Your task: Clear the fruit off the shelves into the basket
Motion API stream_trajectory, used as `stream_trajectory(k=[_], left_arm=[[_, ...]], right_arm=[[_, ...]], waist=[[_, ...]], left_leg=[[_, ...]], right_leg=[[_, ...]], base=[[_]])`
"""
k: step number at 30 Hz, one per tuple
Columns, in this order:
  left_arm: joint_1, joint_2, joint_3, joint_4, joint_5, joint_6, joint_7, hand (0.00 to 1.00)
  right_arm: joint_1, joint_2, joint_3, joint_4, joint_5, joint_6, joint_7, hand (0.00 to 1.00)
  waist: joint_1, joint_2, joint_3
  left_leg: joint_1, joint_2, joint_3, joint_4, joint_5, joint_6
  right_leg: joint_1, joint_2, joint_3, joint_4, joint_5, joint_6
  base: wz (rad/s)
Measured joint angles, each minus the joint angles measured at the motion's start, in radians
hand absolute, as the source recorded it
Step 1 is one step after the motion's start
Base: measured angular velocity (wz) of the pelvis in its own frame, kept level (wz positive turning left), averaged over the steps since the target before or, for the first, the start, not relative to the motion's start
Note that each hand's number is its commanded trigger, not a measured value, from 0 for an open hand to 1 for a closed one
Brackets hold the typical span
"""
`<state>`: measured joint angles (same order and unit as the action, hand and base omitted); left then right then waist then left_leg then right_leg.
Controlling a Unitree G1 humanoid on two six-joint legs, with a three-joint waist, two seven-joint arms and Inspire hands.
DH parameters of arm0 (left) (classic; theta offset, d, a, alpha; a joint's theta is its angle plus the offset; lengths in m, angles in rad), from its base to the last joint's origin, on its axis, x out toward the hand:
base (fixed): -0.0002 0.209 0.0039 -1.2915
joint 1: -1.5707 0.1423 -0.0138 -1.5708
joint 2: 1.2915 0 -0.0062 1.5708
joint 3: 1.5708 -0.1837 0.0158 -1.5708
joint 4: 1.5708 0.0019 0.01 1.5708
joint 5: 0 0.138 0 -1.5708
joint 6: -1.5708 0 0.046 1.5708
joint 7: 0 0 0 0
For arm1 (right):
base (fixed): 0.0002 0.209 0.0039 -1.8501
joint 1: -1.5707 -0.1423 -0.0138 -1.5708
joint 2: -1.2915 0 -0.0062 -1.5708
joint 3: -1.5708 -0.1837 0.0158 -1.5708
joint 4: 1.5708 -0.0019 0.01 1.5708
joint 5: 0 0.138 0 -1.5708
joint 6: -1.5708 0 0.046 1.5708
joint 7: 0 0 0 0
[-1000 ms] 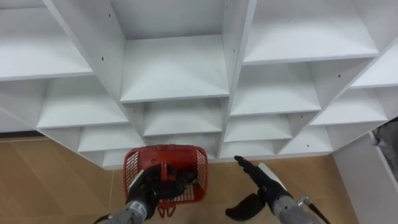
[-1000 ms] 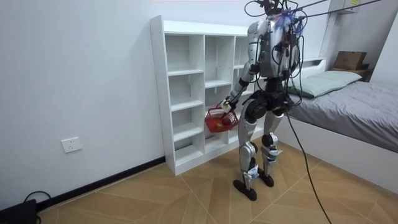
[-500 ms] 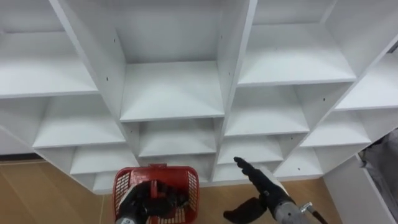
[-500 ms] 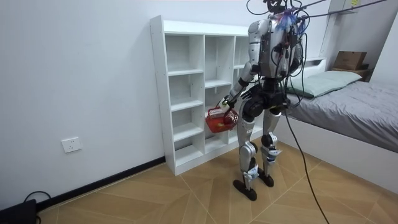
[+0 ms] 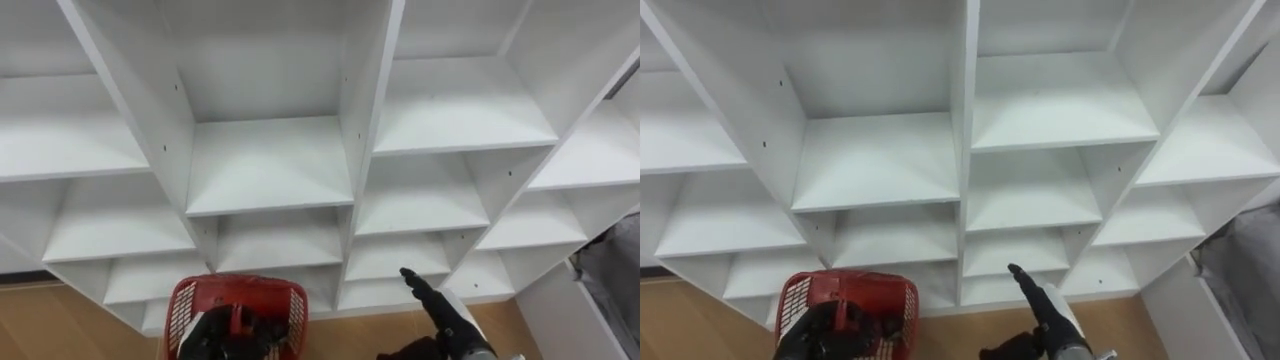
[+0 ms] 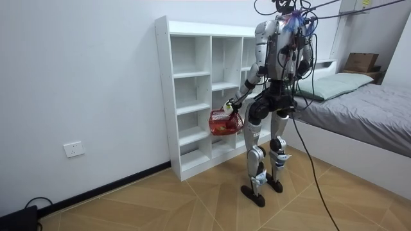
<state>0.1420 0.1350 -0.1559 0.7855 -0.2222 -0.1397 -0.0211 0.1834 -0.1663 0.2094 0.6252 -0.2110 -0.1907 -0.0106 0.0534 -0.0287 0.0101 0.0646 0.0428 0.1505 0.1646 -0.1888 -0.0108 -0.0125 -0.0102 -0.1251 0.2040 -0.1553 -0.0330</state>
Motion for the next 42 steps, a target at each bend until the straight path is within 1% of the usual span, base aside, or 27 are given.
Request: stream_trajectory(k=[1, 4, 8, 11, 12, 14, 16, 19, 20, 22, 24, 25, 27, 33, 36, 38, 40, 41, 42], left_arm=[[0.0, 0.002, 0.002, 0.004, 0.0, 0.0, 0.004, 1.0], [0.001, 0.004, 0.04, 0.026, 0.015, 0.0, 0.013, 1.0], [0.001, 0.004, 0.072, 0.05, 0.023, 0.0, 0.019, 1.0], [0.002, 0.012, 0.078, 0.067, 0.025, 0.0, 0.041, 1.0], [0.003, 0.014, 0.079, 0.076, 0.042, -0.001, 0.05, 1.0], [0.008, 0.014, 0.098, 0.091, 0.071, -0.002, 0.055, 1.0], [0.009, 0.015, 0.121, 0.113, 0.107, -0.003, 0.059, 1.0], [0.027, 0.012, 0.151, 0.148, 0.139, -0.014, 0.076, 1.0], [0.031, 0.012, 0.155, 0.151, 0.14, -0.014, 0.079, 1.0], [0.044, 0.011, 0.175, 0.158, 0.159, -0.014, 0.085, 1.0], [0.049, 0.011, 0.188, 0.178, 0.168, -0.02, 0.088, 1.0], [0.05, 0.012, 0.194, 0.199, 0.167, -0.021, 0.093, 1.0], [0.051, 0.011, 0.194, 0.228, 0.167, -0.021, 0.099, 1.0], [0.07, 0.01, 0.196, 0.264, 0.171, -0.02, 0.106, 1.0], [0.073, 0.009, 0.198, 0.273, 0.175, -0.018, 0.106, 1.0], [0.08, 0.005, 0.221, 0.273, 0.188, -0.018, 0.106, 1.0], [0.092, 0.004, 0.239, 0.273, 0.196, -0.017, 0.106, 1.0], [0.097, 0.004, 0.245, 0.273, 0.196, -0.015, 0.106, 1.0], [0.1, 0.003, 0.253, 0.273, 0.196, -0.012, 0.106, 1.0]], right_arm=[[0.0, -0.001, -0.003, 0.008, 0.001, -0.001, -0.001, 0.0], [-0.002, 0.003, -0.03, 0.068, 0.005, -0.009, -0.002, 0.0], [-0.004, 0.004, -0.047, 0.128, 0.01, -0.009, -0.016, 0.0], [-0.004, 0.005, -0.068, 0.155, 0.03, -0.01, -0.032, 0.0], [-0.004, 0.005, -0.082, 0.159, 0.045, -0.01, -0.036, 0.0], [-0.004, 0.006, -0.106, 0.169, 0.058, -0.01, -0.043, 0.0], [-0.002, 0.006, -0.126, 0.189, 0.058, -0.011, -0.045, 0.0], [0.016, 0.006, -0.162, 0.24, 0.057, -0.018, -0.068, 0.0], [0.021, 0.006, -0.164, 0.245, 0.057, -0.018, -0.073, 0.0], [0.035, 0.006, -0.173, 0.268, 0.058, -0.018, -0.081, 0.0], [0.035, 0.007, -0.175, 0.285, 0.059, -0.022, -0.084, 0.0], [0.031, 0.007, -0.175, 0.315, 0.065, -0.033, -0.086, 0.0], [0.034, 0.007, -0.177, 0.35, 0.07, -0.034, -0.089, 0.0], [0.047, 0.012, -0.192, 0.393, 0.109, -0.026, -0.09, 0.0], [0.049, 0.013, -0.192, 0.407, 0.143, -0.025, -0.089, 0.0], [0.051, 0.013, -0.193, 0.423, 0.179, -0.024, -0.089, 0.0], [0.054, 0.013, -0.194, 0.442, 0.211, -0.016, -0.089, 0.0], [0.054, 0.013, -0.195, 0.462, 0.226, -0.009, -0.089, 0.0], [0.059, 0.013, -0.195, 0.475, 0.242, 0.005, -0.086, 0.0]], waist=[[0.0, 0.0, -0.0001], [0.0, -0.003, -0.0001], [0.0, -0.005, 0.0006], [-0.006, -0.007, 0.0001], [-0.01, -0.007, -0.0001], [-0.02, -0.009, -0.0015], [-0.024, -0.012, -0.0051], [-0.025, -0.006, -0.0088], [-0.025, -0.004, -0.0081], [-0.022, 0.003, -0.0064], [-0.022, 0.008, -0.0068], [-0.023, 0.01, -0.0078], [-0.025, 0.012, -0.009], [-0.023, 0.012, -0.0083], [-0.024, 0.01, -0.008], [-0.023, 0.01, -0.008], [-0.024, 0.01, -0.0077], [-0.026, 0.01, -0.0068], [-0.026, 0.01, -0.0075]], left_leg=[[0.001, 0.0, 0.0, 0.0, 0.0, 0.0], [0.005, 0.0, 0.003, 0.0, 0.0, 0.0], [0.022, -0.001, 0.007, -0.001, 0.0, 0.0], [0.031, 0.0, 0.008, -0.002, 0.0, -0.001], [0.031, 0.0, 0.008, -0.002, 0.0, -0.001], [0.033, 0.0, 0.008, -0.002, -0.001, -0.001], [0.035, 0.001, 0.01, -0.002, -0.001, -0.002], [0.038, 0.005, 0.012, -0.002, -0.01, -0.004], [0.04, 0.005, 0.013, -0.002, -0.01, -0.004], [0.052, 0.008, 0.016, -0.006, -0.015, -0.006], [0.058, 0.011, 0.028, -0.008, -0.018, -0.007], [0.066, 0.013, 0.033, -0.013, -0.019, -0.008], [0.069, 0.014, 0.036, -0.014, -0.019, -0.009], [0.071, 0.014, 0.038, -0.016, -0.019, -0.009], [0.071, 0.014, 0.038, -0.019, -0.019, -0.009], [0.074, 0.014, 0.038, -0.021, -0.02, -0.009], [0.079, 0.014, 0.037, -0.023, -0.02, -0.01], [0.081, 0.014, 0.035, -0.024, -0.02, -0.01], [0.082, 0.014, 0.031, -0.025, -0.021, -0.01]], right_leg=[[0.001, 0.0, 0.0, 0.0, 0.0, 0.0], [0.01, 0.0, -0.001, -0.003, 0.0, 0.0], [0.027, 0.005, -0.002, -0.018, 0.0, 0.001], [0.034, 0.009, 0.009, -0.017, 0.0, 0.002], [0.034, 0.01, 0.012, -0.017, 0.0, 0.002], [0.034, 0.01, 0.014, -0.015, 0.0, 0.003], [0.035, 0.012, 0.017, -0.015, 0.001, 0.003], [0.036, 0.017, 0.019, -0.016, 0.002, 0.002], [0.038, 0.017, 0.019, -0.016, 0.002, 0.002], [0.046, 0.023, 0.034, -0.018, 0.002, 0.002], [0.047, 0.028, 0.043, -0.018, 0.002, 0.001], [0.05, 0.03, 0.043, -0.018, 0.003, 0.0], [0.054, 0.03, 0.046, -0.019, 0.002, -0.001], [0.05, 0.031, 0.058, -0.02, 0.002, -0.001], [0.05, 0.031, 0.057, -0.02, 0.002, -0.001], [0.051, 0.031, 0.056, -0.02, 0.002, 0.0], [0.056, 0.03, 0.055, -0.021, 0.001, -0.001], [0.061, 0.029, 0.052, -0.025, 0.0, 0.0], [0.066, 0.029, 0.049, -0.031, 0.001, 0.0]], base=[[0.0], [0.0], [0.0], [-0.01], [0.0], [0.0], [-0.04], [-0.05], [-0.06], [-0.11], [-0.18], [-0.17], [-0.04], [-0.05], [0.0], [0.0], [0.0], [0.07], [0.08]])
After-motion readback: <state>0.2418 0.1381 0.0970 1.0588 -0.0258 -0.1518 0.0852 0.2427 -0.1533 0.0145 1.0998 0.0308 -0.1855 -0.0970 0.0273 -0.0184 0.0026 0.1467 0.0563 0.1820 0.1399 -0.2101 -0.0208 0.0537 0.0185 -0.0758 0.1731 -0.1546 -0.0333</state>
